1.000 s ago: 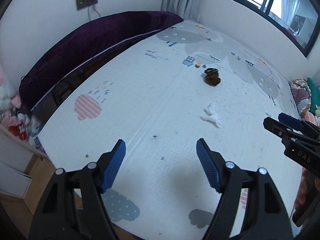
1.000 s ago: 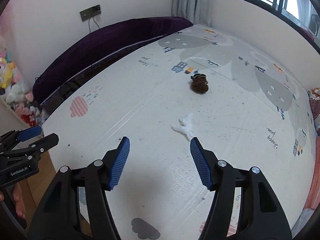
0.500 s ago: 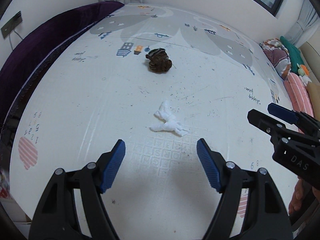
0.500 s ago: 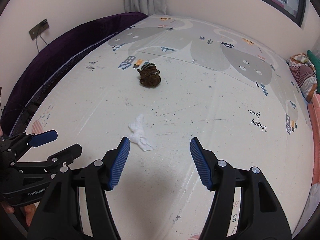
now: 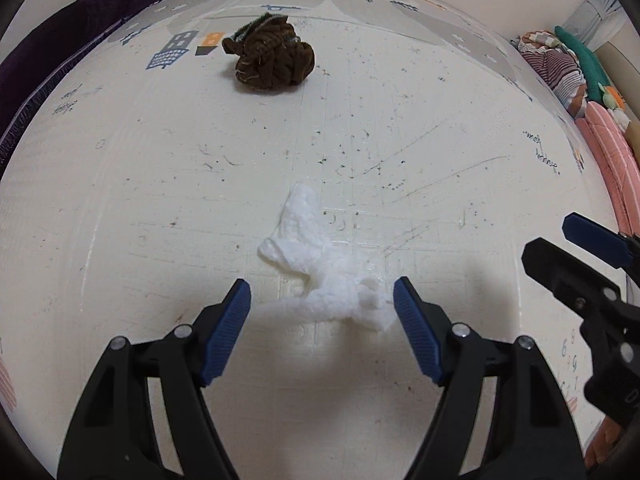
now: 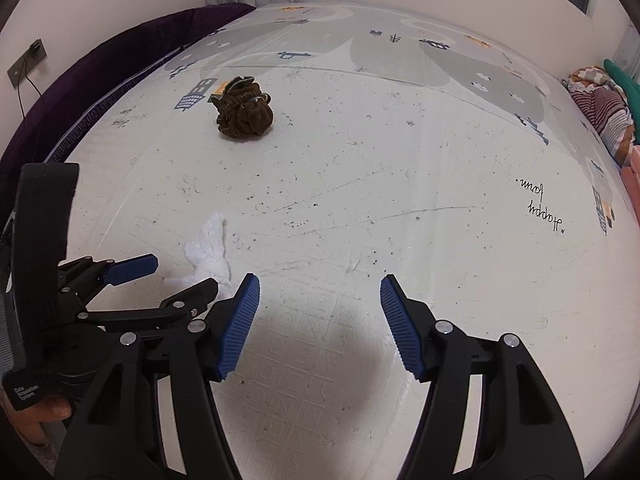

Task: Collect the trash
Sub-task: 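Grasp the white tissue with the left tool, then grasp the brown knitted cloth with the right tool while the left tool holds the tissue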

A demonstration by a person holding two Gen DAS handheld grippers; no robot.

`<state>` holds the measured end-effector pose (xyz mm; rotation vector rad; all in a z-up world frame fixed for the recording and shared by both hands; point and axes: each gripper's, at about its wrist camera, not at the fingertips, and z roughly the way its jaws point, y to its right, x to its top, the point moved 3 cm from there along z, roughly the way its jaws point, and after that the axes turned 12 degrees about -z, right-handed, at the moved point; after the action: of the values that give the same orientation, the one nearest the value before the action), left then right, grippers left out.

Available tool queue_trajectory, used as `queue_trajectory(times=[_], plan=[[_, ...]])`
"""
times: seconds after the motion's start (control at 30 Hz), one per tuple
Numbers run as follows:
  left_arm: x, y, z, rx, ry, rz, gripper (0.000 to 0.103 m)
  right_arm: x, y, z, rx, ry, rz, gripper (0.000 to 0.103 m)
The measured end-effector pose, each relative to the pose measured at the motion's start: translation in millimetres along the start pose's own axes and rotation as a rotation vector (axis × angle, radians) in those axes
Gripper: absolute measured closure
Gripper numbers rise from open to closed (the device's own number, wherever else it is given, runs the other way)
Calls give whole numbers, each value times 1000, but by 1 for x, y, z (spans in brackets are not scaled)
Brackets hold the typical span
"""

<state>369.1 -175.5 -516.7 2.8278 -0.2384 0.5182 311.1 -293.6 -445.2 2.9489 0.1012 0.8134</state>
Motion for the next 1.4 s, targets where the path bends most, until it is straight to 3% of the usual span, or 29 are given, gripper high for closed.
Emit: queue_trajectory(times=[0.07, 0.1, 0.13, 0.17, 0.23, 0.37, 0.6, 0.67, 0.73, 1.0, 1.07, 1.2, 1.3, 1.33, 1.4], plan=[[-2, 0, 11, -4, -7, -7, 33, -1, 0, 7, -2, -9, 3, 42], [-3, -1, 13, -7, -8, -11, 47, -2, 0, 9, -2, -13, 5, 42], [-5, -1, 16, -13, -22, -13, 67, -2, -1, 11, -2, -16, 6, 42], [-7, -1, 19, -19, -40, -15, 75, -1, -2, 12, -1, -19, 6, 42], [-10, -3, 18, -27, -37, -22, 80, 0, -4, 16, 1, -24, 2, 42], [-7, -9, 6, -30, -10, -22, 82, 8, -12, 21, 14, -28, -11, 42], [28, -47, -18, -10, 73, -63, 82, 41, -36, 35, 42, -3, -55, 42], [42, -62, -23, 3, 102, -78, 82, 56, -44, 43, 50, 11, -76, 42], [54, -76, -26, 18, 128, -87, 82, 71, -51, 52, 52, 33, -88, 31], [102, -117, -11, 75, 198, -93, 82, 146, -62, 101, 37, 125, -121, 29], [109, -122, -9, 83, 209, -87, 82, 166, -61, 113, 17, 144, -130, 24], [120, -127, -5, 85, 220, -85, 82, 189, -59, 144, 11, 112, -137, 21], [123, -127, -1, 91, 212, -82, 82, 191, -59, 162, 61, 66, -115, 21], [123, -127, 0, 90, 212, -81, 82, 188, -60, 163, 82, 63, -109, 22], [123, -127, 0, 90, 213, -81, 82, 184, -65, 163, 95, 63, -120, 52]])
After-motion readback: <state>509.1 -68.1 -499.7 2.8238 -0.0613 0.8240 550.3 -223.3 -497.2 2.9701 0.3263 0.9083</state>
